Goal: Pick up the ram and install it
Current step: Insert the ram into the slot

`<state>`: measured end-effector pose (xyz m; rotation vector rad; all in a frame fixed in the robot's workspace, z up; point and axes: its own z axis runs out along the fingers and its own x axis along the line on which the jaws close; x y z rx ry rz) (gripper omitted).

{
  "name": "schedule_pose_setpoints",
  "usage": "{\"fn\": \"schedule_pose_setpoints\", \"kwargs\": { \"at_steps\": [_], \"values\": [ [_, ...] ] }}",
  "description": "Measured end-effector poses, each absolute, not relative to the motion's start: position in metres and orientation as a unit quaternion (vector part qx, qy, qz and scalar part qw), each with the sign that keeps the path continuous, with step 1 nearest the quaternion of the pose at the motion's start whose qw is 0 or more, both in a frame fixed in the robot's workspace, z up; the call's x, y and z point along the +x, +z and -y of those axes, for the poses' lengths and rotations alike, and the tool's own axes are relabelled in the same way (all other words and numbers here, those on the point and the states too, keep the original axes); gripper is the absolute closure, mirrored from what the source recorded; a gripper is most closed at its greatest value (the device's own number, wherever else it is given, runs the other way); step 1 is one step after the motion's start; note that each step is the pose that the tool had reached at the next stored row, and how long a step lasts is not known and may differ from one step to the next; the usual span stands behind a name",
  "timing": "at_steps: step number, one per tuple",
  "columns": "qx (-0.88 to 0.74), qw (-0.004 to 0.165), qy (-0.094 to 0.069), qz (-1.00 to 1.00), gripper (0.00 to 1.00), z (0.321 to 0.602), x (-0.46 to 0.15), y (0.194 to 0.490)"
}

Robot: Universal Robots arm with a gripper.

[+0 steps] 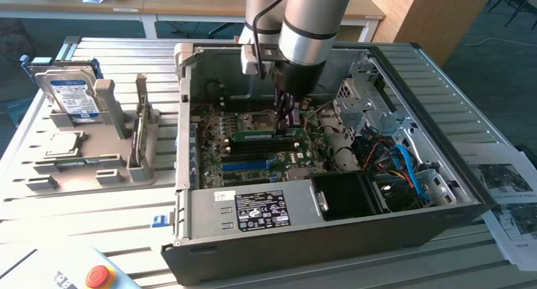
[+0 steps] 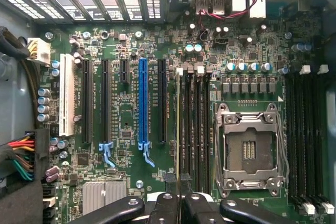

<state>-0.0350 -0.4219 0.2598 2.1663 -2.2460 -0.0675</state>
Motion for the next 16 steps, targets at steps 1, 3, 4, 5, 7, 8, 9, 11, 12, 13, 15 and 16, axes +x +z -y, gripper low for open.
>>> {"fn": "schedule_pose_setpoints", "kwargs": {
  "at_steps": [1,3,4,5,7,8,9,11,12,13,15,16],
  "values": [
    [0.694,0.01,-0.022,0.72,0.88,0.422,-0.035,0.259],
    [0.694,0.01,-0.022,0.72,0.88,0.422,-0.035,0.258],
    [0.694,0.01,-0.022,0.72,0.88,0.422,-0.035,0.257],
    [0.694,0.01,-0.022,0.72,0.88,0.422,-0.035,0.256],
    [0.694,0.01,-0.022,0.72,0.88,0.422,-0.035,0.254],
    [0.694,0.01,-0.022,0.72,0.88,0.422,-0.035,0.253],
    [0.694,0.01,-0.022,0.72,0.88,0.422,-0.035,0.252],
    [0.694,0.01,-0.022,0.72,0.88,0.422,-0.035,0.251],
    [0.694,0.01,-0.022,0.72,0.88,0.422,-0.035,0.251],
    [0.694,0.01,-0.022,0.72,0.88,0.422,-0.035,0.251],
    [0.694,0.01,-0.022,0.72,0.88,0.422,-0.035,0.249],
    [0.694,0.01,-0.022,0.72,0.88,0.422,-0.035,0.248]
  ]
}}
